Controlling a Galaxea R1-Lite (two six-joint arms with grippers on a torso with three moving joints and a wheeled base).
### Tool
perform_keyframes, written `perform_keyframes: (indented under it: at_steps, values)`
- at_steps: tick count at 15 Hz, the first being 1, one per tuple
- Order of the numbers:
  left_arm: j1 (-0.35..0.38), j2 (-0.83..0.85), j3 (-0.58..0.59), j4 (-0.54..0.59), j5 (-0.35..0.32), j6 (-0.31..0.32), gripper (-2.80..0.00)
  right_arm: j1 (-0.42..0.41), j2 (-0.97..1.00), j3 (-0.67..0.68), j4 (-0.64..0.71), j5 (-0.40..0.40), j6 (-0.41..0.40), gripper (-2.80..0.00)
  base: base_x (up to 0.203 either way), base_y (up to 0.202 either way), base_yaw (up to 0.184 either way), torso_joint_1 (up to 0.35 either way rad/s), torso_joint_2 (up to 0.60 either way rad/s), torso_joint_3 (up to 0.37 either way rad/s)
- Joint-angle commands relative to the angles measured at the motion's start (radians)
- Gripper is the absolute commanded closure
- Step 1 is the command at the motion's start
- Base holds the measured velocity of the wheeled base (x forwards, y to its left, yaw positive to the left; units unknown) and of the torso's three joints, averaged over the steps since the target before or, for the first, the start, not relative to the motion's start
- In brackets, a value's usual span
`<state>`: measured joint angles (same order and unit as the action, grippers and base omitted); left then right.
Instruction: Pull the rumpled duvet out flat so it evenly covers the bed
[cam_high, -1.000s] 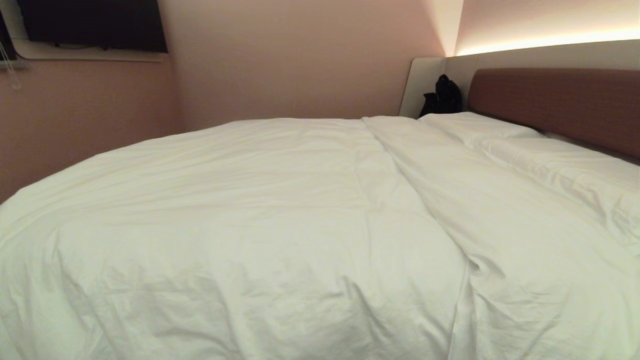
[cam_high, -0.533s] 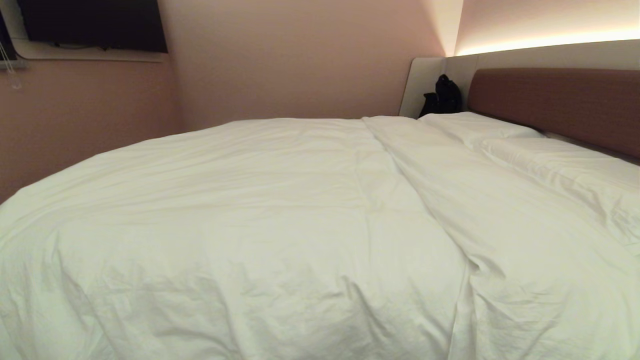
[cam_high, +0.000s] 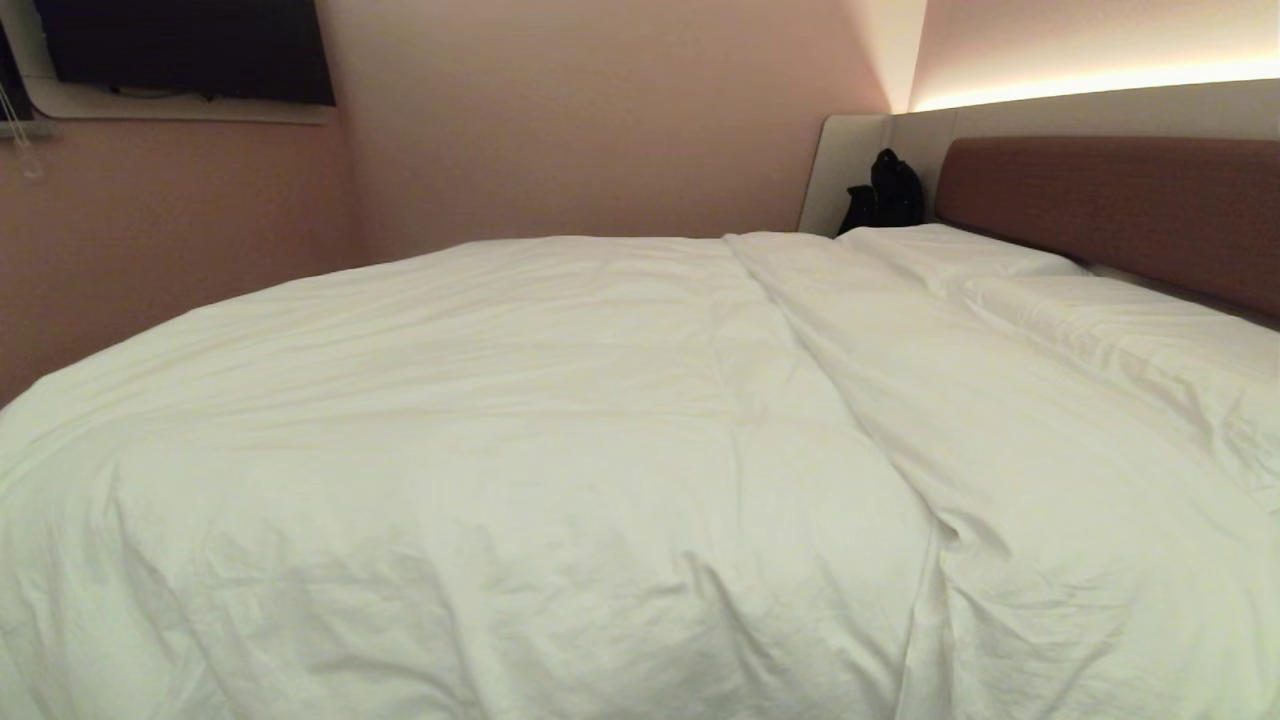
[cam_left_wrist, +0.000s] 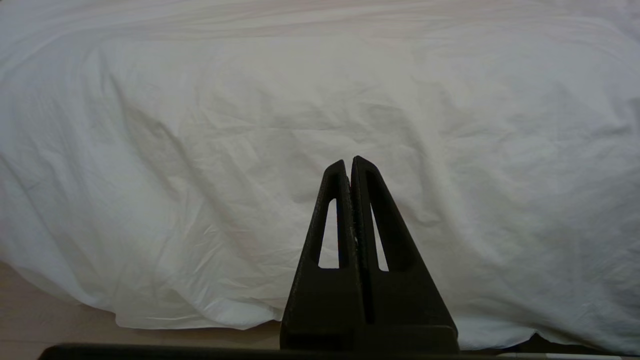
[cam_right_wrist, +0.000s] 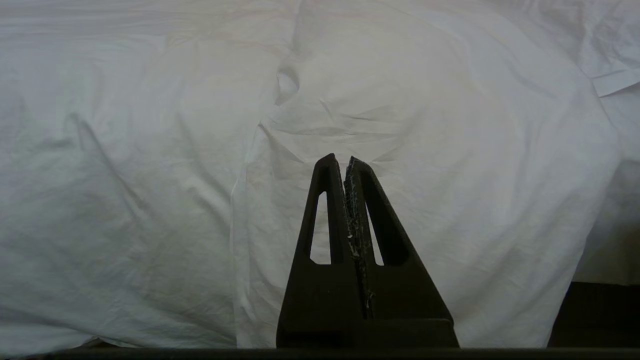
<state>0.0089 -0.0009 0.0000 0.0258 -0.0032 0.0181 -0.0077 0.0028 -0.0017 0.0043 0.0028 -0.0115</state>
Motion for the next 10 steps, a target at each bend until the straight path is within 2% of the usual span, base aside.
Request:
perform_keyframes:
  at_steps: [1,10]
  values:
    - [0.0,0.001,0.0,0.0,0.0,0.0,0.0,0.0,-0.001,0.0,0.0,0.0,-0.001,0.0,0.0,0.0,0.0,0.0,0.0,0.0]
    - [0.0,0.001,0.0,0.0,0.0,-0.001,0.0,0.0,-0.001,0.0,0.0,0.0,-0.001,0.0,0.0,0.0,0.0,0.0,0.0,0.0]
